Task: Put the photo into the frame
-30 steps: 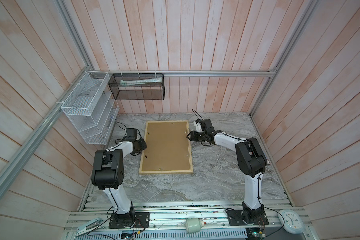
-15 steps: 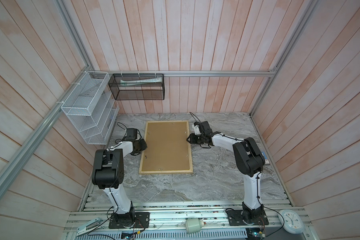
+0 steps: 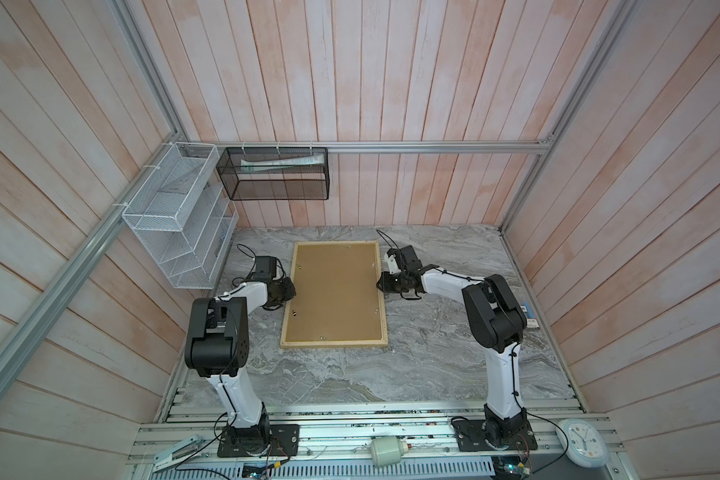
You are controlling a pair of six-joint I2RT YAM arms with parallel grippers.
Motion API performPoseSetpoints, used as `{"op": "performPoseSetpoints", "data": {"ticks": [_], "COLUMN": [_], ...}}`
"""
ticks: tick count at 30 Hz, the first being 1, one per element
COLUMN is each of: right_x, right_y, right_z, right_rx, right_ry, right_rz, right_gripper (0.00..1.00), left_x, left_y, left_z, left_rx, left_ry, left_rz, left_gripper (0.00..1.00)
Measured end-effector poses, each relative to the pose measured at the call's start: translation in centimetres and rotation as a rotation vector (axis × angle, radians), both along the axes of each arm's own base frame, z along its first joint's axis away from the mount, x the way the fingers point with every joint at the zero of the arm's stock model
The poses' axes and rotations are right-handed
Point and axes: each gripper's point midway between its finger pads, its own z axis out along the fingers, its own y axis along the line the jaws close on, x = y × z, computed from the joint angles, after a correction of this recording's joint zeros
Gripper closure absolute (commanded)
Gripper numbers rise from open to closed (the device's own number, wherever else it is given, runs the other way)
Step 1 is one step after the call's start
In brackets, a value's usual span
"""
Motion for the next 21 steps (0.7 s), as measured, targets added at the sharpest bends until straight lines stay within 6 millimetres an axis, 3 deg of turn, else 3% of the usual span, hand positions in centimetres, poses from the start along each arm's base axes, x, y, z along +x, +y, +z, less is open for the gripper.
{"op": "performPoseSetpoints", "data": {"ticks": [9,21], "right_x": [0.8,-0.8], "right_y": [-2.6,-11.0], "right_z": [-0.1,-0.2], "right_rx": [-0.057,-0.155], "right_ry": [-0.029,-0.026], "right_rz": [-0.059,-0.164], "right_gripper": [0.83,0.84], "left_x": [0.2,-1.1], "left_y": [-2.9,-11.1], "left_z": [-0.2,-0.3], "left_rx": [-0.007,-0.059], "left_ry": [0.003,0.003], "left_rz": [-0.071,-0.184], "left_gripper": [0.76,0.76]}}
